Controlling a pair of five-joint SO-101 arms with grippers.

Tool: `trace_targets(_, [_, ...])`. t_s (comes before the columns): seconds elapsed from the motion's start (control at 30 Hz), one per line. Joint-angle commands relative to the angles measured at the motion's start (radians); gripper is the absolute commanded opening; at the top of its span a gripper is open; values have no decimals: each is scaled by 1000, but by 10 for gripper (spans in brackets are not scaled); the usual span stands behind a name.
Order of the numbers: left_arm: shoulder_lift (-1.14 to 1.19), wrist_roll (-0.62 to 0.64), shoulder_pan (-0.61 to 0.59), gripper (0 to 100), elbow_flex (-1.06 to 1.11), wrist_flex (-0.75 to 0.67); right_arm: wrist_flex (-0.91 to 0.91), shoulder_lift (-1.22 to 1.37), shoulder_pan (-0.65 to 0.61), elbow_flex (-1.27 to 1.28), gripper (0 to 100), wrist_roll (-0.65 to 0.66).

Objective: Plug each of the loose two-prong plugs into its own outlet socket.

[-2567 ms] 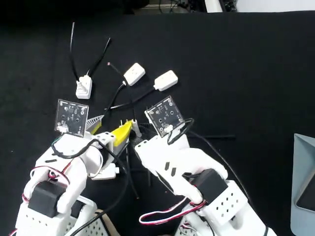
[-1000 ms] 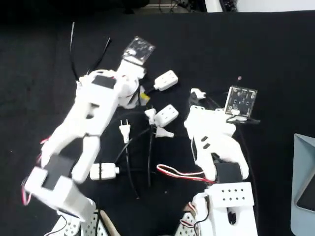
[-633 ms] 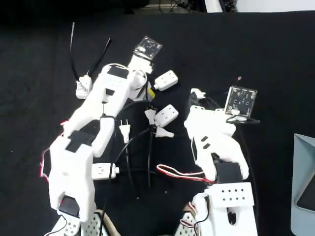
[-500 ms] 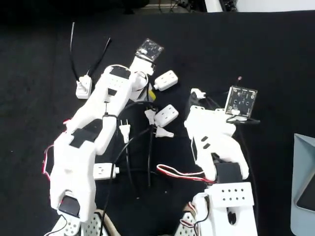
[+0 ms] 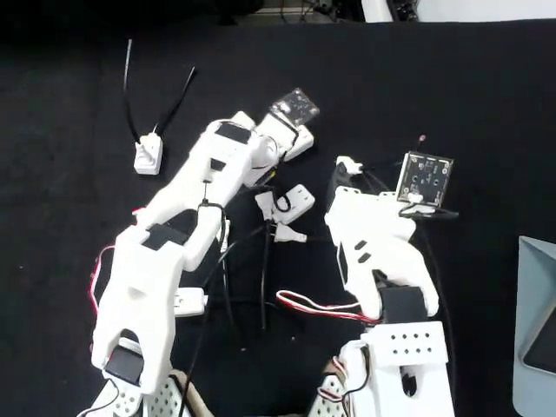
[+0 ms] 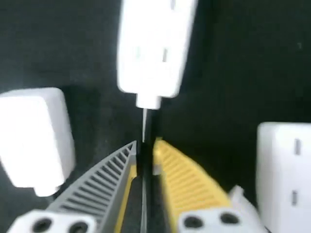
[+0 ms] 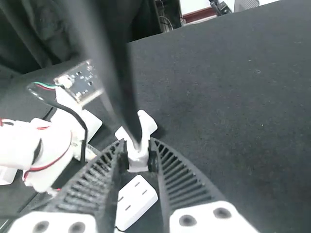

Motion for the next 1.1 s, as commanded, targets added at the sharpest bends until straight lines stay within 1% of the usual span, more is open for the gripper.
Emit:
trace_targets(0.0, [2,-46,-12,29,-101,178,-20,-5,12,-4,12,-9])
trace_targets(0.27, [2,-44,-27,29,-380,529,-18,-5,12,-4,12,-9])
trace_targets(0.37, [2,-44,-53,29,-463,644,-20,-8,12,2,12,-9])
trace_targets(0.57, [2,-48,-137,29,-596,799,-23,-16,11,10,12,-9])
trace_targets(0.63, [2,-46,-166,28,-610,816,-23,-16,11,10,12,-9])
trace_targets(0.73, [-18,-44,-214,28,-602,816,-23,-13,8,10,12,-9])
trace_targets(0.83, [-75,-49,-243,28,-519,816,-23,-10,8,10,12,-8])
trace_targets(1.07, [-358,-112,-257,28,-179,815,-23,-7,6,10,12,-8])
